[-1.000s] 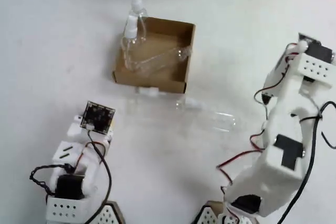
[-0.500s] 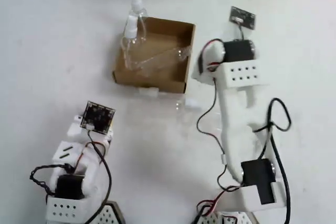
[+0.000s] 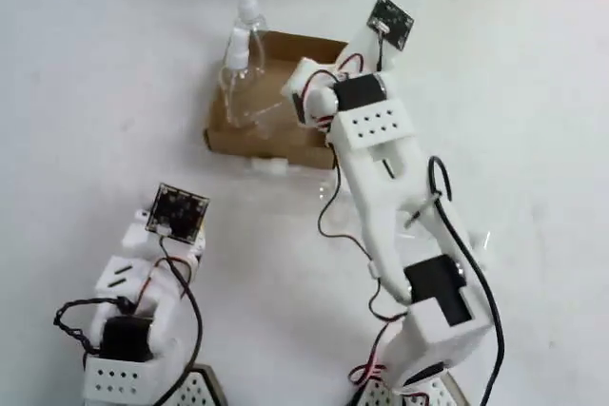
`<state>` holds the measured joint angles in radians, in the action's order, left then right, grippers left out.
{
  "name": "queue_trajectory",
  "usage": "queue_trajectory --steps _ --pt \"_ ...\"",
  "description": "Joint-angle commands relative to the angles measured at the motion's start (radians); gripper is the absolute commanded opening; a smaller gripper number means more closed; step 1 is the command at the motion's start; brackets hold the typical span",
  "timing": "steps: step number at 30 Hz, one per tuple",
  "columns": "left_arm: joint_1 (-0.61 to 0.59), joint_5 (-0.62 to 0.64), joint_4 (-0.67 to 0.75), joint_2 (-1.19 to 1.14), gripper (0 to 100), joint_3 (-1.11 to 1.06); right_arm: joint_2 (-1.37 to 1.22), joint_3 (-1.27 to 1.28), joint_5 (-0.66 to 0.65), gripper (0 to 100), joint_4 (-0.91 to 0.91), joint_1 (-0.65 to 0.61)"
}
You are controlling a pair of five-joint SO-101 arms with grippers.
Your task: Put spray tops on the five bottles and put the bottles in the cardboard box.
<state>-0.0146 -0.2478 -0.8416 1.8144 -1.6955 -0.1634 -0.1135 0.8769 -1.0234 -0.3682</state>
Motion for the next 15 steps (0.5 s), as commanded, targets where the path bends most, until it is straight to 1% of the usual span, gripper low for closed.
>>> queue_trajectory --steps 1,5,9,15 --pt "0.001 -0.012 -0.014 0.008 3 0.003 -0.041 -0.008 0.084 23.0 0.117 -0.012" --pt "0.001 -0.015 -0.014 0.008 3 0.003 -0.124 -0.008 0.109 23.0 0.189 -0.025" --pt "0.001 -0.083 -0.015 0.008 3 0.003 -0.170 -0.011 0.110 23.0 0.220 -0.028" --pt "0.001 -0.086 -0.015 0.008 3 0.003 -0.180 -0.008 0.106 23.1 0.262 -0.028"
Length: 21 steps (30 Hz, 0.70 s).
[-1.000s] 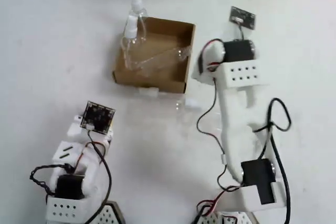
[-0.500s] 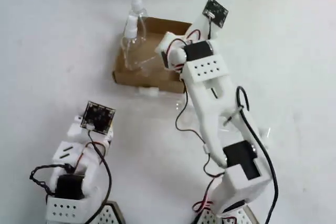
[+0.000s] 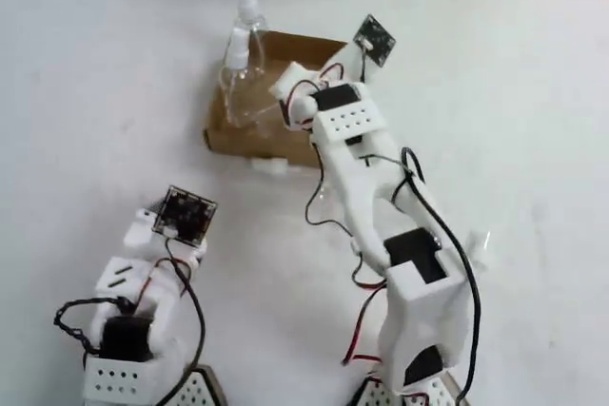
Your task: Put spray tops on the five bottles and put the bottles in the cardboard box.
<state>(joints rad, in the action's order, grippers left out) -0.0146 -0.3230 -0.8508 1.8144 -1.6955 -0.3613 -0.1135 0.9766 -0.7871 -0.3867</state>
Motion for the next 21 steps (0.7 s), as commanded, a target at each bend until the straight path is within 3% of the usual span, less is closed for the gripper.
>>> queue_trajectory --steps 1,6,12,21 --pt "0.001 -0.011 -0.006 0.008 3 0.003 0.018 -0.008 0.005 23.1 0.027 -0.010" --pt "0.001 -0.011 -0.006 0.008 3 0.003 0.016 -0.006 0.003 24.3 0.028 -0.010" --pt "0.001 -0.011 -0.008 0.008 3 0.003 0.015 -0.005 0.009 38.1 0.022 -0.010" --pt "0.001 -0.011 -0.008 0.008 3 0.003 -0.067 -0.025 0.003 34.8 0.117 -0.004"
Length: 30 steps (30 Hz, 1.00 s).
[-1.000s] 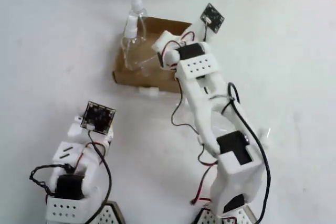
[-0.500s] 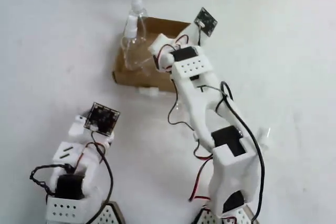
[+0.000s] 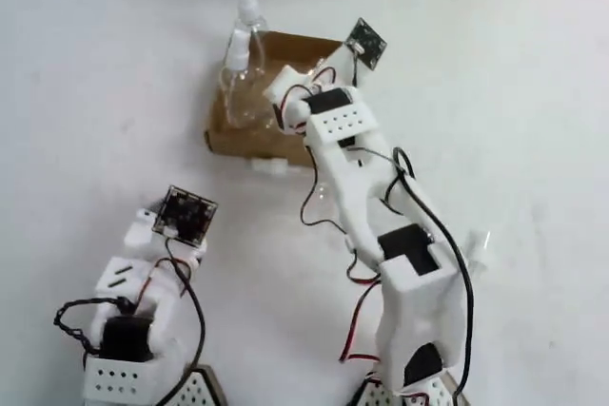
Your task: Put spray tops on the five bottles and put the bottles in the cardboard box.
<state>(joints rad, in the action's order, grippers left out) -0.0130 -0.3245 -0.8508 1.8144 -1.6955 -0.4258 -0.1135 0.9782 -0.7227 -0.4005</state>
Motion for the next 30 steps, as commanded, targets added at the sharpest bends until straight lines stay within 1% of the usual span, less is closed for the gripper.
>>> queue_trajectory --steps 1,5,13,18,25,27,30 --pt "-0.001 -0.009 -0.008 0.008 3 0.003 -0.010 -0.026 0.002 33.9 0.071 0.010" --pt "-0.001 -0.009 -0.008 0.008 3 0.003 -0.019 -0.054 0.000 31.8 0.084 0.012" --pt "-0.001 -0.011 -0.008 0.008 3 0.003 -0.048 -0.058 -0.002 32.0 0.088 0.007" --pt "-0.001 -0.012 -0.015 0.008 3 0.003 -0.116 -0.092 -0.101 32.0 0.081 0.004" --pt "-0.001 -0.014 -0.015 0.008 3 0.003 -0.196 -0.207 -0.120 31.8 -0.048 0.007" --pt "-0.001 -0.014 -0.015 0.008 3 0.003 -0.219 -0.252 -0.120 28.8 -0.099 0.012" --pt "-0.001 -0.014 -0.015 0.008 3 0.003 -0.246 -0.308 -0.120 17.6 -0.137 0.028"
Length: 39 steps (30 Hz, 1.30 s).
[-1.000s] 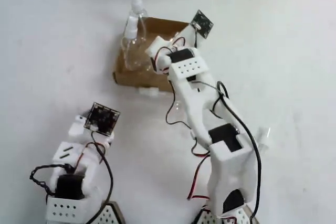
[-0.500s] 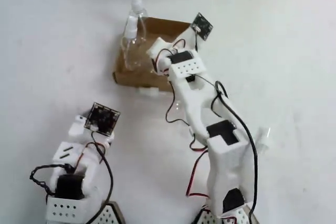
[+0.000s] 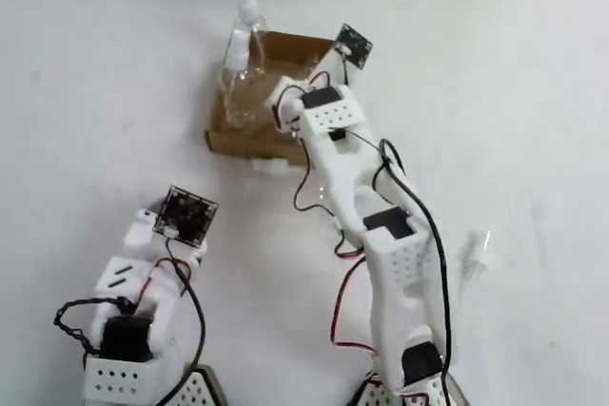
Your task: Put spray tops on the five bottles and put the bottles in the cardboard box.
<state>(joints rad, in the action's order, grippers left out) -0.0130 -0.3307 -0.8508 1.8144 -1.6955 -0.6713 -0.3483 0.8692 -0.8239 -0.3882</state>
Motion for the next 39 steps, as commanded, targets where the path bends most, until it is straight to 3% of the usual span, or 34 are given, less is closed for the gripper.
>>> queue_trajectory --steps 1,5,10,22,28,39 --pt "-0.001 -0.008 -0.015 0.008 3 0.003 -0.007 -0.086 -0.011 13.7 -0.038 0.025" --pt "-0.001 -0.009 -0.015 0.008 3 0.003 -0.021 -0.123 -0.015 1.3 -0.036 0.062" --pt "-0.001 -0.009 -0.014 0.008 3 0.003 0.004 -0.132 -0.118 1.5 -0.044 0.071" --pt "-0.001 -0.009 -0.014 0.008 3 0.003 0.289 -0.133 -0.129 1.6 -0.223 0.073" --pt "-0.001 -0.009 -0.014 0.008 3 0.003 0.507 -0.127 -0.284 1.6 -0.397 0.101" --pt "-0.001 -0.009 -0.012 0.008 3 0.003 0.819 -0.127 -0.525 1.6 -0.888 0.200"
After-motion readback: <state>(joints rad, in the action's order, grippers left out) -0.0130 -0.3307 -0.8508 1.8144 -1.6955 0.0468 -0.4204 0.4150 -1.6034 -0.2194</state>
